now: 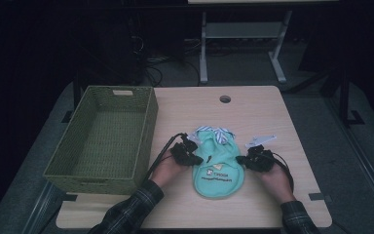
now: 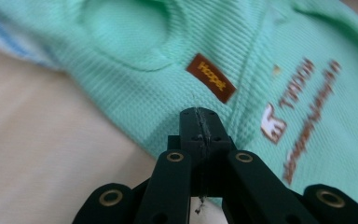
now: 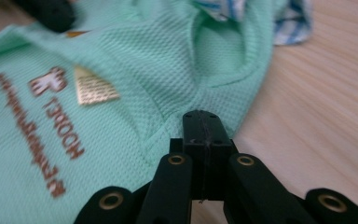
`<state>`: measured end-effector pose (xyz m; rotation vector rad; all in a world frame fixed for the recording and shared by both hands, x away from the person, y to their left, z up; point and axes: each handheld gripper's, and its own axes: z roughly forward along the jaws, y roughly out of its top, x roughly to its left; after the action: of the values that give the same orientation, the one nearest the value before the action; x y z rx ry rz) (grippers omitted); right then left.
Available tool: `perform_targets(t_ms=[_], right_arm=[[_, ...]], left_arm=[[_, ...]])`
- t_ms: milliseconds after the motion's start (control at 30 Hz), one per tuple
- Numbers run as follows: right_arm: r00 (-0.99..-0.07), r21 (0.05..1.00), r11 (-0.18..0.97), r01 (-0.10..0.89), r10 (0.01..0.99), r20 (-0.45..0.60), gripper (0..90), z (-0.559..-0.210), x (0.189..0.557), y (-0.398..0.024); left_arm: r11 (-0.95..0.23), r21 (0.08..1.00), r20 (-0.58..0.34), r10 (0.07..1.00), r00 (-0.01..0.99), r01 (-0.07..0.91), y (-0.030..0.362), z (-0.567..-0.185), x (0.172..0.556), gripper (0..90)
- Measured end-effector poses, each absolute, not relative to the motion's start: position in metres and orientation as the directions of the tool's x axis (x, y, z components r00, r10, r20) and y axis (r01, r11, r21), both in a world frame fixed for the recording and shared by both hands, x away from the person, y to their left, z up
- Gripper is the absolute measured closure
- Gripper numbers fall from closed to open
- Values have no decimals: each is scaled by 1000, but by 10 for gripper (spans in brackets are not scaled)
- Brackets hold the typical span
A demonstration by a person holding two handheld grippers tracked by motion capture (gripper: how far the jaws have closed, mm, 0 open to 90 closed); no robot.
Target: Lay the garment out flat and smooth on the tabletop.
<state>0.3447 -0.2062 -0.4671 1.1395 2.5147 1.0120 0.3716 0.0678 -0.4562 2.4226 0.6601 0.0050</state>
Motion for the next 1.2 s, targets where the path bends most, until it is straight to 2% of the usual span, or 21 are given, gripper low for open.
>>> perform_targets(t_ms=[467,600,800,967,1200], right_arm=[[-659,669,458,585,749,63,897,-468,353,-214],[-656,673,452,585,752,65,897,-468,353,-214],[-654,671,448,591,753,73,896,-468,354,-214],[-654,673,449,588,753,69,895,-468,353,-214],[-669,666,468,581,741,63,896,-467,351,-211]], left_arm=[[-722,569,-195,347,917,394,49,-457,333,891],[-716,572,-207,347,915,401,49,-457,334,873],[-695,595,-171,382,908,404,58,-446,341,822],[-664,626,-129,429,894,409,67,-436,351,745],[-690,591,-113,442,890,418,65,-447,355,757]])
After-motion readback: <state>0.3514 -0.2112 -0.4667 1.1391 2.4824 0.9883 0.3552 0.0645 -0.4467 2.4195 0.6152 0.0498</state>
